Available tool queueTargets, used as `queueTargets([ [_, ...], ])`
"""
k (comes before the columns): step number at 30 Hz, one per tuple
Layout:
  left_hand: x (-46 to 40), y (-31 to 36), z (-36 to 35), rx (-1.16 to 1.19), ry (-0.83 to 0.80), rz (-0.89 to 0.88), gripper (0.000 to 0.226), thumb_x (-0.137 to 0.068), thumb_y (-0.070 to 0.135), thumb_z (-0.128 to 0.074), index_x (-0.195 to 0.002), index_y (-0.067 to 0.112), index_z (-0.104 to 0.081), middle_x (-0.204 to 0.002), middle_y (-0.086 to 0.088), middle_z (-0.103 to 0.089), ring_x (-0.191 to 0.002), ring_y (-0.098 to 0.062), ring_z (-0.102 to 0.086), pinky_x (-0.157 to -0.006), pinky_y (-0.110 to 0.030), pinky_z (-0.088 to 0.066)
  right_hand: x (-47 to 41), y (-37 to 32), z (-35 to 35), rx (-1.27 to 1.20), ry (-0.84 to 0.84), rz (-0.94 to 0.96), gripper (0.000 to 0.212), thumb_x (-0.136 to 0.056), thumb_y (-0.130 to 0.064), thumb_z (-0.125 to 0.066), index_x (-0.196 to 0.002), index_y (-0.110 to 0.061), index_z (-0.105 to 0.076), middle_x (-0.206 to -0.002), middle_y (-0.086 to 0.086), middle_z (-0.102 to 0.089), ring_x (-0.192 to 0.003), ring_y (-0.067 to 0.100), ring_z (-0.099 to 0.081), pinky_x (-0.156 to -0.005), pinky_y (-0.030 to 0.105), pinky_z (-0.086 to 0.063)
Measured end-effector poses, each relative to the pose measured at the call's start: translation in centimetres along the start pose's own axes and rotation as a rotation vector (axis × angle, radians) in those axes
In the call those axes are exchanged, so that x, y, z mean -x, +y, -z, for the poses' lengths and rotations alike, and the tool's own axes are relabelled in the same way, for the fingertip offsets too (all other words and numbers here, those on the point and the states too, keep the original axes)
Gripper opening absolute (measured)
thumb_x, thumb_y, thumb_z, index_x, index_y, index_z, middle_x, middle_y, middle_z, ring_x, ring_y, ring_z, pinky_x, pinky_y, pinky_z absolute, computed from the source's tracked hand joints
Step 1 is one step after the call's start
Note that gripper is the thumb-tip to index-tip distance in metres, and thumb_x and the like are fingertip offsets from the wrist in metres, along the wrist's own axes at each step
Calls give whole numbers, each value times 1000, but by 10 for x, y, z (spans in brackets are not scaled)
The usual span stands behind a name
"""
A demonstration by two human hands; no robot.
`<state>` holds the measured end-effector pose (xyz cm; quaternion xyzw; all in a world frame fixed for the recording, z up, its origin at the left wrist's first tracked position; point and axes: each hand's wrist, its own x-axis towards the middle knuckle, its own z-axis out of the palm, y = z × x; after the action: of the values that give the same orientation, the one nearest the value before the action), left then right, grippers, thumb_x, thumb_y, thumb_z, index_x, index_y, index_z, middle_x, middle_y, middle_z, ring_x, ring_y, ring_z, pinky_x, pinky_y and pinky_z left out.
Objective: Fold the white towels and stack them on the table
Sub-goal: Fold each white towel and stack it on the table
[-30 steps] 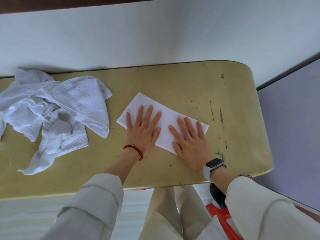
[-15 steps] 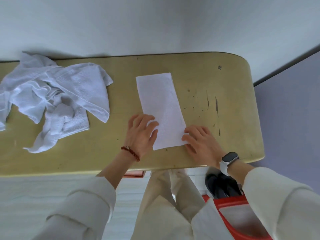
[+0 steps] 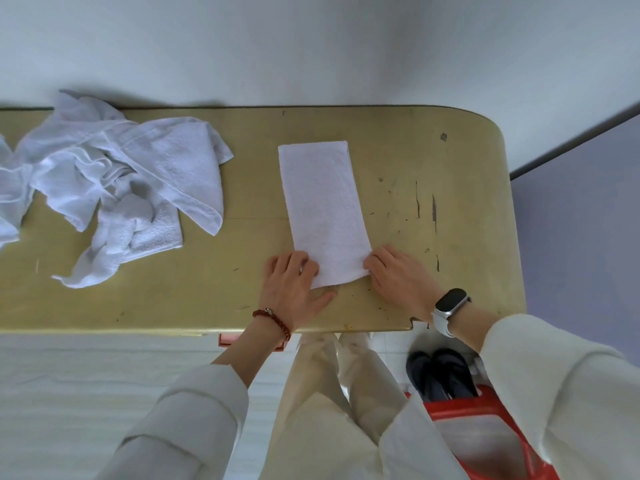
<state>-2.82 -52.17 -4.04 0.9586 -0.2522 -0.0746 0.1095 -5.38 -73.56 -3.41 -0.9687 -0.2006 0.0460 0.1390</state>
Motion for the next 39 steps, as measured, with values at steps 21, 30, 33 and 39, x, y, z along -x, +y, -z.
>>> queueTargets([
  [21,-49,-1,63,907,-42,420,18,-95,20,-45,-84,15,-58,-63,6,-47,-57,-7,-40,-53,-16,-31,-39,-12,56,-871,93,-612,19,-92,-21,-50,-91,-3,-54,-85,14,-61,-71,24,-52,-62,26,-41],
  [30,-97,-20,44,794,165,619,30,-95,26,-44,-68,17,-37,-59,6,-34,-53,-7,-30,-47,-14,-30,-109,0,30,-536,178,-760,23,-97,-27,-36,-102,-8,-49,-55,-3,-42,-51,18,-40,-49,29,-29],
  [33,-113,-28,33,770,162,660,23,-95,28,-45,-78,13,-42,-59,7,-37,-53,-9,-35,-49,-20,-30,-120,5,18,-364,133,-777,27,-98,-28,-32,-108,-8,-47,-60,1,-49,-57,24,-49,-53,30,-34],
  [39,-128,-36,20,633,106,663,23,-95,34,-42,-91,12,-49,-67,2,-47,-65,-18,-46,-58,-29,-38,-129,12,6,-193,78,-787,30,-99,-29,-27,-112,-9,-45,-55,0,-44,-54,24,-46,-52,28,-30],
])
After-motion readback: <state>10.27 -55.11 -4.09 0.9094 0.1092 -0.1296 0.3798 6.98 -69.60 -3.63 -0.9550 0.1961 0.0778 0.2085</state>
